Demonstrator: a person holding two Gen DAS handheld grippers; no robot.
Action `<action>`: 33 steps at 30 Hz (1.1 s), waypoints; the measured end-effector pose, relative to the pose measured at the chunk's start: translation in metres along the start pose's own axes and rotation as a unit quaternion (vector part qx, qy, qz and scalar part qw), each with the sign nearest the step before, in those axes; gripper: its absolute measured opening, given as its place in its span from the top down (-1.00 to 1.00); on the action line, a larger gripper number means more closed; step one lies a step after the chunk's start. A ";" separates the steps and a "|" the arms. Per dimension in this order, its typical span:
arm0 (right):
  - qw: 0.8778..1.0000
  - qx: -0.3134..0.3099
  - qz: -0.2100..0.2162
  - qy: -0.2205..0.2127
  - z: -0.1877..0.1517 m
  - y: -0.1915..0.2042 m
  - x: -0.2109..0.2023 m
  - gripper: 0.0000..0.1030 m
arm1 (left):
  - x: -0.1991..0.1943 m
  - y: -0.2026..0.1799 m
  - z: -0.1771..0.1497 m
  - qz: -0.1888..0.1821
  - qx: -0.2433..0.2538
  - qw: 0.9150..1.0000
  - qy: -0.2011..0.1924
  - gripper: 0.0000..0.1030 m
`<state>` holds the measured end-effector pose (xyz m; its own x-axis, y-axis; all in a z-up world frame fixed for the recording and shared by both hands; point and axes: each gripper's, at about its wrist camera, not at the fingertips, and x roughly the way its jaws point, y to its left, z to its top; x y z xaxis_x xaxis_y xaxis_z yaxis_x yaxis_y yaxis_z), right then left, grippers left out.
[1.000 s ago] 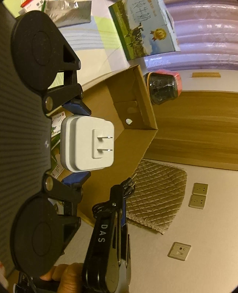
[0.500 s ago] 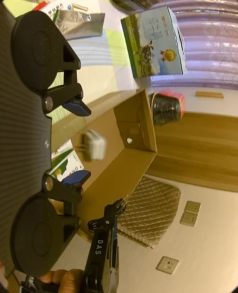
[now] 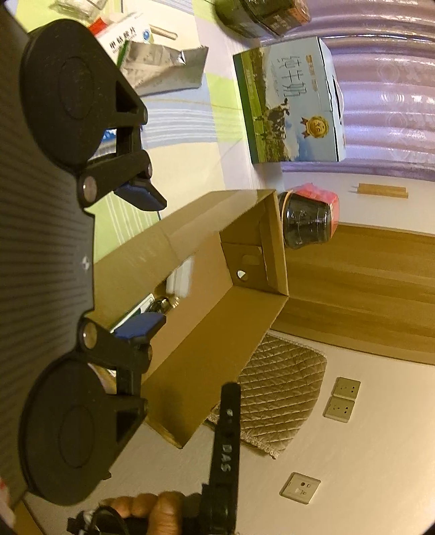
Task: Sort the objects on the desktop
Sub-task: 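Open the left tool to drop the adapter into the cardboard box while the right tool lowers the cable, then move both open tools back over the remaining table items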
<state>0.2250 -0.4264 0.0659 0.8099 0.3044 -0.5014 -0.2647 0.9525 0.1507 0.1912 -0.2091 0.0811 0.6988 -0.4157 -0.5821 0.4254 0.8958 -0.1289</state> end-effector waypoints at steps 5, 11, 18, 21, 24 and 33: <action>1.000 0.004 0.009 -0.013 0.000 0.014 -0.026 0.25 | -0.023 0.011 -0.013 0.011 -0.007 1.000 0.000 -0.23; 0.998 0.005 0.046 -0.037 -0.004 0.052 -0.059 -0.03 | -0.059 0.027 -0.041 0.032 -0.018 0.999 0.006 -0.28; 0.994 -0.014 0.101 -0.027 -0.030 0.110 -0.075 -0.16 | -0.104 0.064 -0.081 0.072 -0.030 0.997 0.020 -0.31; 0.992 -0.036 0.119 -0.015 -0.040 0.135 -0.073 -0.22 | -0.123 0.087 -0.096 0.096 -0.034 0.994 0.025 -0.34; 0.990 -0.052 0.130 -0.003 -0.049 0.156 -0.067 -0.26 | -0.140 0.110 -0.107 0.122 -0.035 0.992 0.026 -0.43; 0.987 -0.064 0.146 0.035 -0.077 0.194 -0.042 -0.35 | -0.167 0.172 -0.130 0.170 -0.050 0.984 0.029 -0.54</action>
<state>0.0997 -0.2556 0.0503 0.6529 0.5593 -0.5108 -0.5489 0.8141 0.1898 0.0728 0.0349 0.0523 0.7560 -0.0827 -0.6493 0.1116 0.9937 0.0034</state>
